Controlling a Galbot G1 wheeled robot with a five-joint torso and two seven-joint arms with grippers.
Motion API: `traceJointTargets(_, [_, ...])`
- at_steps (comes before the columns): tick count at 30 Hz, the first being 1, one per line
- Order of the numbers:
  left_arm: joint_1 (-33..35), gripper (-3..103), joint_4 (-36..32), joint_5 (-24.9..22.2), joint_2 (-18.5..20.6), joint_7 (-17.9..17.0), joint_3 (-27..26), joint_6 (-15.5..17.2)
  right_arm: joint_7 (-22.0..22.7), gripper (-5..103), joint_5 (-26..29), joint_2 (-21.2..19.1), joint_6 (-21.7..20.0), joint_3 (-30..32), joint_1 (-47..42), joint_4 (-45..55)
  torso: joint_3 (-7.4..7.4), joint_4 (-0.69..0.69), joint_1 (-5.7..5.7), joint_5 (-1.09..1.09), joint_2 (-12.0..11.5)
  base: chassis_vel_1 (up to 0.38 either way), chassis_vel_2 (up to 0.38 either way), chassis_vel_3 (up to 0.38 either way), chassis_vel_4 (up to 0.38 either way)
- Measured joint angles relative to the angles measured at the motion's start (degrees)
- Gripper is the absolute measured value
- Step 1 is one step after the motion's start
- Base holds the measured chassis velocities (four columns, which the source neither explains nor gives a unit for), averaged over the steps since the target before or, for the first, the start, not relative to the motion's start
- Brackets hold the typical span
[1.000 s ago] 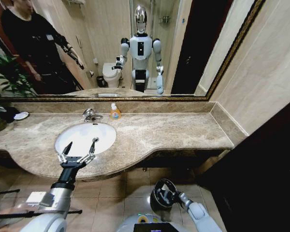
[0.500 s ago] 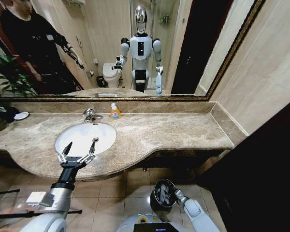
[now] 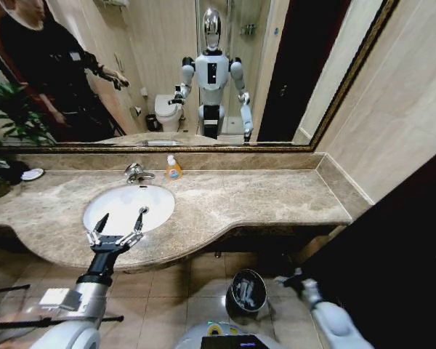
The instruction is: Pick up the trash from the sink and place it in the trash bin.
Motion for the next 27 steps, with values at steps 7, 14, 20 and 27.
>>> traceJointTargets(7, [0.0, 100, 0.0, 0.0, 0.0, 0.0, 0.0, 0.0, 13.88, 100, 10.11, 3.94, -1.27, 0.38, 2.06, 16.57, 0.0, 0.02, 0.0, 0.06, 0.0, 0.0, 0.0, 0.0, 0.0])
traceJointTargets(14, [0.0, 100, 0.0, 0.0, 0.0, -0.01, 0.0, 0.0, 16.7, 100, 11.67, 7.0, -4.56, -2.62, 9.01, 20.15, 0.01, 0.04, 0.01, 0.06, 0.0, 0.0, 0.0, 0.0, 0.0])
traceJointTargets(20, [0.0, 100, 0.0, 0.0, 0.0, -0.01, 0.0, 0.0, 11.97, 100, 15.35, 5.99, -6.39, 1.62, 5.47, 23.0, 0.0, 0.02, 0.01, 0.06, 0.0, 0.0, 0.0, 0.0, 0.0])
traceJointTargets(27, [0.01, 100, 0.0, 0.0, 0.0, -0.01, 0.0, 0.0, -0.67, 100, 18.6, 2.2, 1.42, 5.32, -4.14, 23.63, 0.0, 0.0, 0.0, 0.04, 0.0, 0.0, 0.0, 0.0, 0.0])
